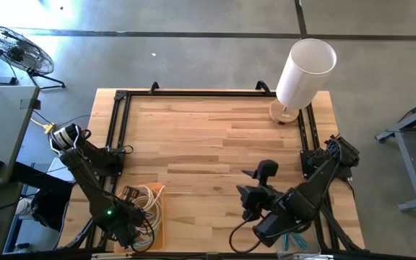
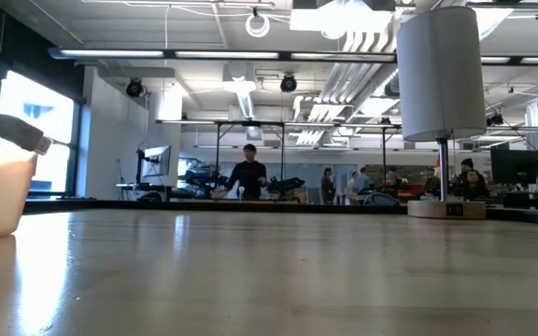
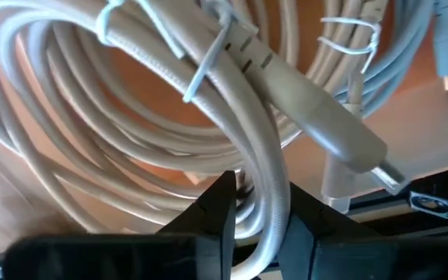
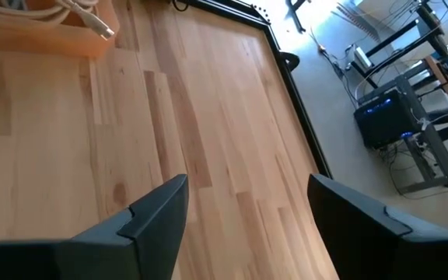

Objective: Pick & Place USB Port
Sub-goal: Put the light brown HDMI cable into the orange bin

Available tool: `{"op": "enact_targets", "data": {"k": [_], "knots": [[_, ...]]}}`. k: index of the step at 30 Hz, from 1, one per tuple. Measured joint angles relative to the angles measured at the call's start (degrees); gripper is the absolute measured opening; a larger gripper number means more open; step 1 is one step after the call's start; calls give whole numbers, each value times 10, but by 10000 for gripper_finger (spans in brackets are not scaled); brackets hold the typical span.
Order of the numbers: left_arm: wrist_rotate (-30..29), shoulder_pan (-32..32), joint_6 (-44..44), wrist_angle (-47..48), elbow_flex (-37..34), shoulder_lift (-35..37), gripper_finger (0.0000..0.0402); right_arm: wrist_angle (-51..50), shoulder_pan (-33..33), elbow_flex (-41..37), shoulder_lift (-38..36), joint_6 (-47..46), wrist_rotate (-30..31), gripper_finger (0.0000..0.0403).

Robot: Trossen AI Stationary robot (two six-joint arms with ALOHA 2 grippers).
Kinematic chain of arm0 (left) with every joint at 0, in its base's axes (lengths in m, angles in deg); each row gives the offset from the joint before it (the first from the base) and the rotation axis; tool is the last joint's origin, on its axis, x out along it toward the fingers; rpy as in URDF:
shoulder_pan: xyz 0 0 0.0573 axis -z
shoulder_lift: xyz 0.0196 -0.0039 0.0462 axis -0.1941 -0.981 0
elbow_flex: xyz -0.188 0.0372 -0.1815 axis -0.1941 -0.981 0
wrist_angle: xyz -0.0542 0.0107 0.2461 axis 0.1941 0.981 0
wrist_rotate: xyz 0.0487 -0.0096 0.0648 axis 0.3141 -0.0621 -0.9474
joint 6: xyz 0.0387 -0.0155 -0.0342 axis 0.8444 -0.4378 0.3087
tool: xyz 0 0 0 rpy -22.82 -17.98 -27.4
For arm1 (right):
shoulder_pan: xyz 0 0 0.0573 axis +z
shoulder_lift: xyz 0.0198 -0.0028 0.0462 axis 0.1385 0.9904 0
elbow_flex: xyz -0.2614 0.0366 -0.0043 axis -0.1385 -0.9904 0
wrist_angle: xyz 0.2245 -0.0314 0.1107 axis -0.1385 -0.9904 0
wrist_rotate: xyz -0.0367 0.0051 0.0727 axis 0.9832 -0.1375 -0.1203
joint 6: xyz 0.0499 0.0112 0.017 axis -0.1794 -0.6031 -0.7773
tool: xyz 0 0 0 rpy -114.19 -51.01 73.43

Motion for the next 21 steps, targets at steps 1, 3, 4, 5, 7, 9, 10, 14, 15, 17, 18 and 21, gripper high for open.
{"op": "enact_targets", "data": {"k": [1,3,4,5,7,9,10,14,15,17,18,21], "knots": [[-5,0,-5,1,0,0,66,0,1,0,0,0,0,256],[-11,0,-16,6,0,0,67,2,1,0,0,0,-2,256],[-11,0,-22,9,0,0,67,2,1,0,0,0,-3,256],[-12,0,-23,10,0,0,68,2,1,0,0,0,-4,256],[-13,0,-23,9,0,0,68,2,1,0,0,0,-4,256],[-12,0,-24,9,0,0,72,2,1,0,0,0,-5,256],[-12,0,-27,9,0,0,76,2,1,0,0,0,-6,256],[-17,0,-28,4,0,0,111,2,1,0,0,-2,-7,256],[-18,0,-28,4,0,0,123,2,1,0,0,-5,-10,256],[-19,0,-28,4,0,0,150,2,1,0,0,-7,-17,256],[-18,0,-28,3,0,0,165,2,1,0,0,-8,-18,256],[-17,0,-28,-1,0,0,209,2,1,0,0,-8,-20,256]]}}
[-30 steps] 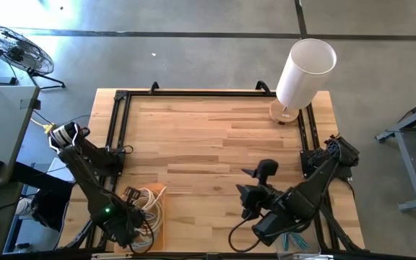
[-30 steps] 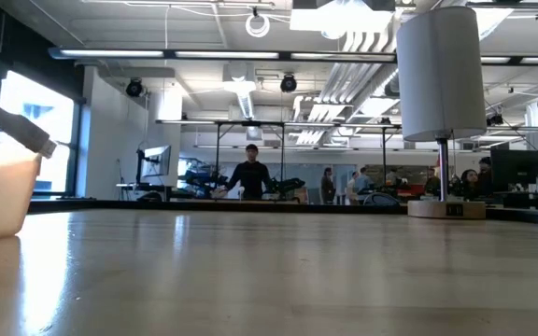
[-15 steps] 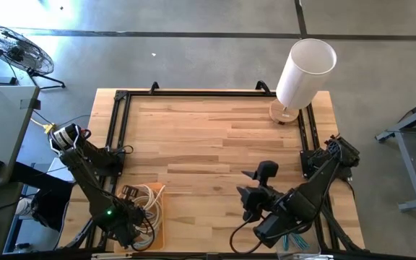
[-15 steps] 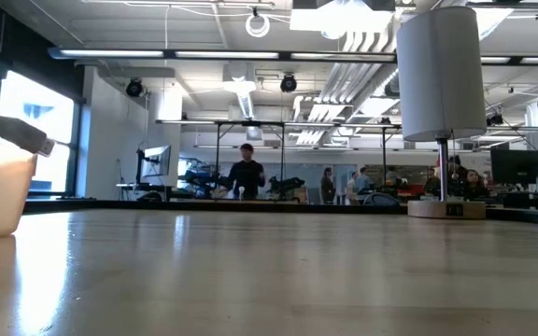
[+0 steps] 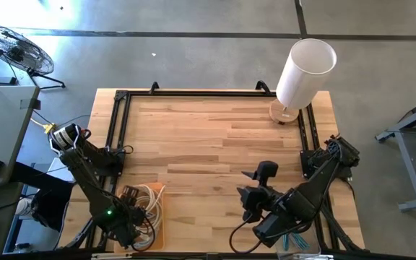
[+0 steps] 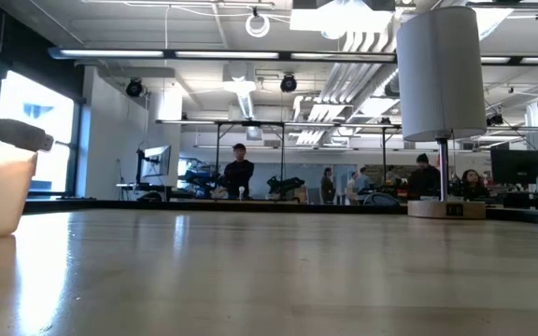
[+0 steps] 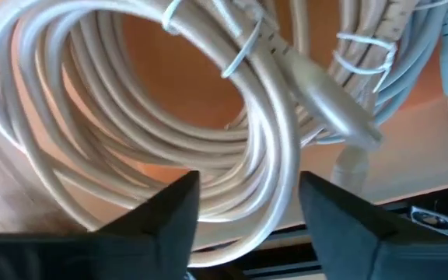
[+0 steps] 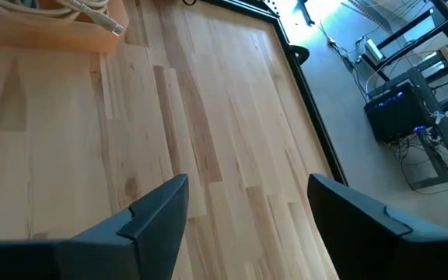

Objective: Pick & Place USB Port
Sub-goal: Put the light brown HDMI cable into the orange bin, then return to Home Position

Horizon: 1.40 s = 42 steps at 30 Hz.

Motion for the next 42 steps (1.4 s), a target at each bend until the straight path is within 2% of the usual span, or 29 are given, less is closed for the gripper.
{"op": "enact_targets", "data": {"k": [7,10,15,20,24,28,32,34,36,38,39,42], "knots": [[37,0,17,15,10,8,290,0,0,0,0,9,-12,256],[1,0,17,63,52,8,305,0,-3,0,0,18,-32,256],[-137,0,23,131,157,9,310,0,-10,0,0,18,-55,256],[-369,0,100,123,242,9,310,-1,-21,1,0,36,-132,250],[-538,-1,181,77,259,9,310,-1,-25,1,0,41,-165,228],[-639,-10,209,53,253,9,310,-1,-24,1,0,40,-194,177],[-649,-34,206,49,246,8,310,2,-16,1,0,41,-190,90],[-634,-49,226,46,246,9,308,1,-9,1,0,41,-178,38],[-607,-67,253,35,246,9,297,-3,0,1,0,45,-139,11],[-587,-85,294,19,246,9,273,-17,14,0,0,23,-48,25],[-578,-94,319,4,246,9,256,-24,18,1,0,16,-30,36],[-532,-123,400,-55,246,9,184,-24,20,0,-6,-5,-29,61]]}}
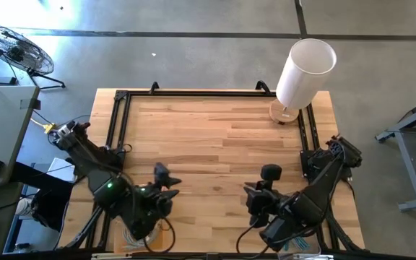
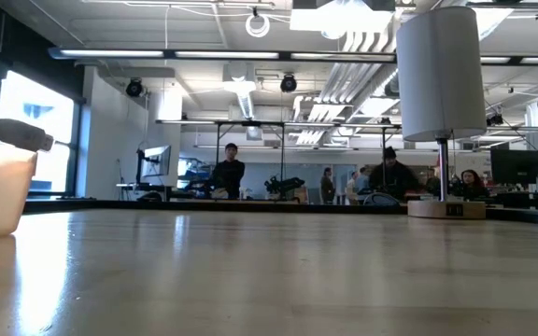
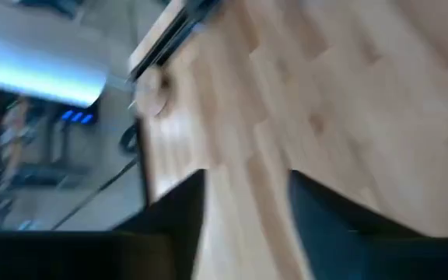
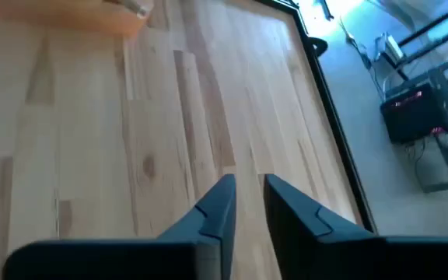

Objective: Pick & Place USB Port
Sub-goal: Return to Home Position

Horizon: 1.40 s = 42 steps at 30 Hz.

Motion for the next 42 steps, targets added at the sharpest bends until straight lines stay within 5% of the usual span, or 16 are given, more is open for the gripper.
{"op": "enact_targets", "data": {"k": [4,6,12,16,24,33,42], "knots": [[106,-44,118,-96,0,0,51,-1,-1,0,-4,-12,-17,68],[149,-67,166,-145,0,0,15,0,-1,0,-4,-8,-23,66],[328,-139,291,-249,0,0,22,2,-2,-1,-14,21,-75,43],[365,-184,331,-281,0,0,3,-1,5,-1,-36,16,-59,6],[429,-295,350,-282,0,0,2,-22,46,-1,-122,-29,13,2],[587,-411,411,-376,0,0,1,-21,114,-6,-248,-40,86,1],[643,-532,401,-384,0,0,1,-20,177,-230,-482,-132,153,1]]}}
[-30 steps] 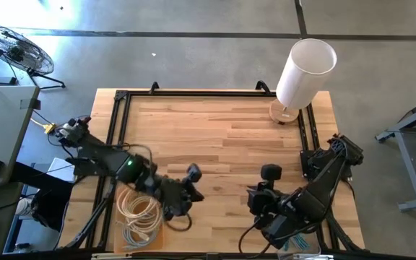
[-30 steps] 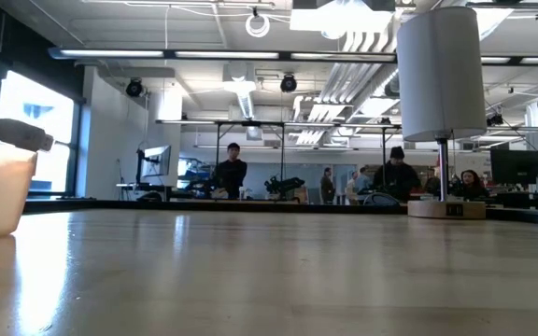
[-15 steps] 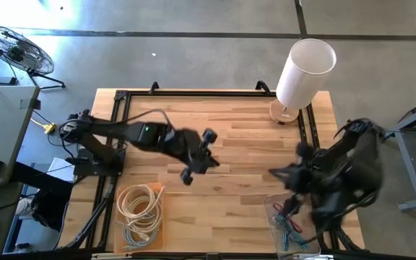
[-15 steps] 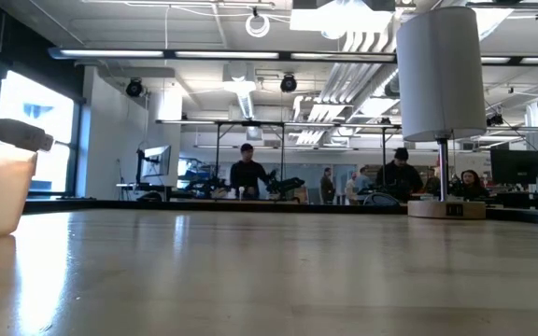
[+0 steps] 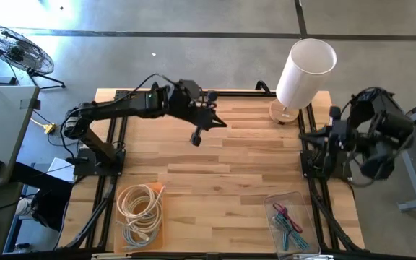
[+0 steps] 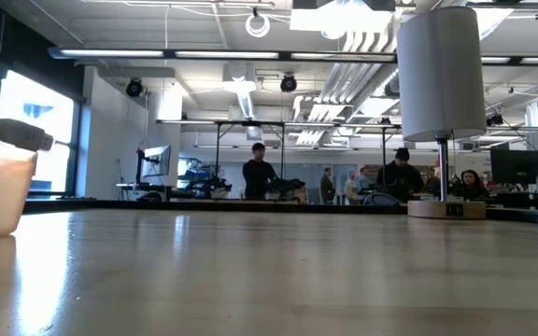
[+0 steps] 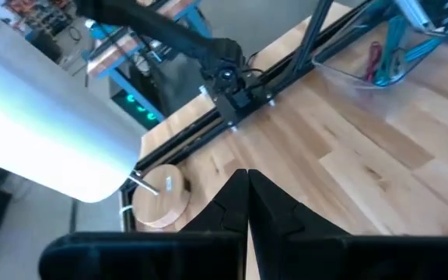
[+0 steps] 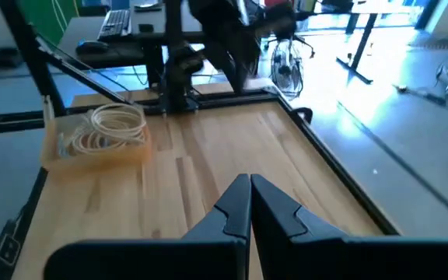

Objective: Pick & Place USB Port
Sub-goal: Return to Home Position

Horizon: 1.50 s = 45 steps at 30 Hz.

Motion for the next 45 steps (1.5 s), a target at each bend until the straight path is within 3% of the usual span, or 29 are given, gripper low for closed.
{"op": "enact_targets", "data": {"k": [5,10,15,20,28,39,45], "knots": [[44,-21,-5,4,0,0,1,33,5,-150,-126,-38,4,0],[99,-7,7,-68,-3,-6,1,83,5,-279,-240,-41,1,0],[128,-17,-20,-178,-78,-8,1,156,5,-393,-342,-30,2,0],[140,-32,-41,-245,-159,-8,1,281,5,-483,-422,42,-6,0],[197,-24,-82,-403,-256,-7,1,501,5,-622,-497,154,-30,0],[196,-5,-65,-382,-263,-6,1,735,5,-795,-565,246,-106,0],[190,-4,-65,-374,-263,-6,1,856,5,-852,-572,302,-197,0]]}}
